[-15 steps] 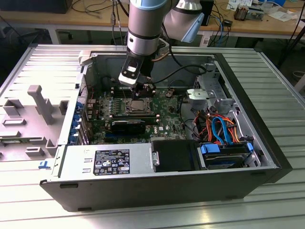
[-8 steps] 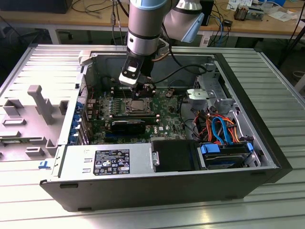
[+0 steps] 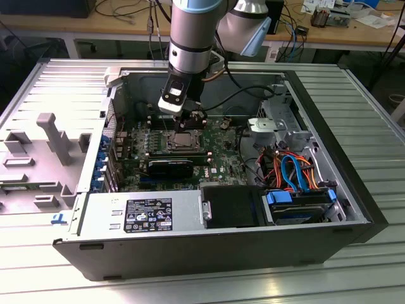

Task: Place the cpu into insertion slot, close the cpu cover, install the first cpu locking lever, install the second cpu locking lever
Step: 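Install the first cpu locking lever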

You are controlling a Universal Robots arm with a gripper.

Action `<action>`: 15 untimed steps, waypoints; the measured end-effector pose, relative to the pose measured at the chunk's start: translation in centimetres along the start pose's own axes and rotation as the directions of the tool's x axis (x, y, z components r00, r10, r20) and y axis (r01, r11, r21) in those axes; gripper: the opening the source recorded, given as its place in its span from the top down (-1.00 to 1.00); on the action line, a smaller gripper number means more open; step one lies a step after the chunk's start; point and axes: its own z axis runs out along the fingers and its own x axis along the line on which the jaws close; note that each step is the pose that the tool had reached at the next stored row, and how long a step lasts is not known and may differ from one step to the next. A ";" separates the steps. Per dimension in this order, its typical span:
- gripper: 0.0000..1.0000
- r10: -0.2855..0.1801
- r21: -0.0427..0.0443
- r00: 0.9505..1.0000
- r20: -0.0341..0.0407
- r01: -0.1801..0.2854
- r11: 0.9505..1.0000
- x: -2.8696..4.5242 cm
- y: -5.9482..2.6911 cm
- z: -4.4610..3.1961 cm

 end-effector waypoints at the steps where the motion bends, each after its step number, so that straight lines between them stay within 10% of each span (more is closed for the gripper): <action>1: 0.79 -0.001 0.000 1.000 0.000 0.001 1.000 0.00 0.00 0.00; 15: 0.79 -0.010 0.001 1.000 0.001 0.010 1.000 0.00 0.00 0.00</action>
